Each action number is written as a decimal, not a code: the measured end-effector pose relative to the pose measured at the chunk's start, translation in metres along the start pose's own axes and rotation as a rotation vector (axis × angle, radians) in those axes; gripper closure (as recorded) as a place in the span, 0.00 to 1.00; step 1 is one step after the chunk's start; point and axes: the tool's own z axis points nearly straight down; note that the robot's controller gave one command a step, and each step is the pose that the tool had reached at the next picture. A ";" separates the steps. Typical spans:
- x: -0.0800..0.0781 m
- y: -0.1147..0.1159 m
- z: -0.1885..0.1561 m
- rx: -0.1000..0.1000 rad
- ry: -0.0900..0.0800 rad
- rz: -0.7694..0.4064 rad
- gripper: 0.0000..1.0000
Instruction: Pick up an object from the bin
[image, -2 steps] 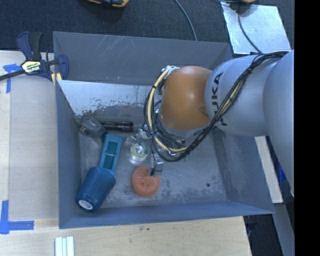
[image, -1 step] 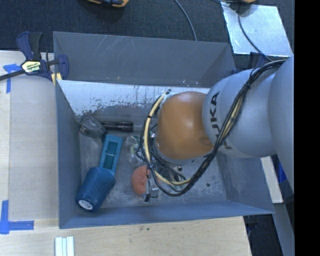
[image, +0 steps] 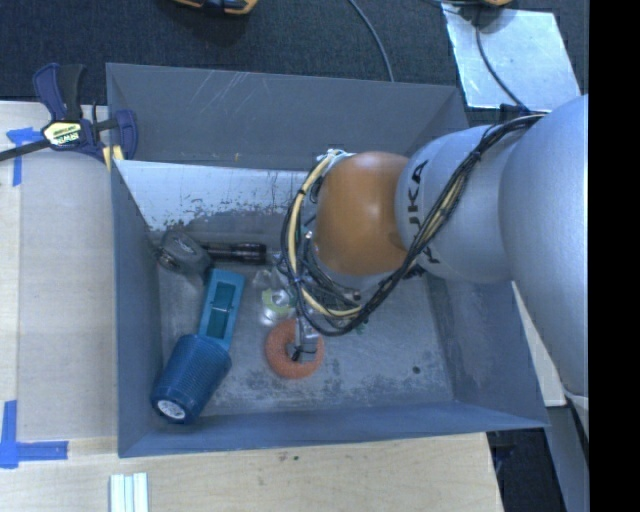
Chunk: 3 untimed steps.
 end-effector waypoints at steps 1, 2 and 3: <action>0.053 0.021 -0.035 -0.006 0.008 -0.021 0.00; -0.012 -0.010 -0.116 0.001 -0.019 -0.014 0.00; 0.041 -0.001 -0.034 -0.006 0.023 -0.006 0.00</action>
Offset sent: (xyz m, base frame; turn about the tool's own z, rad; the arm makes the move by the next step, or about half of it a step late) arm 0.0054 -0.0074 0.1107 -0.0172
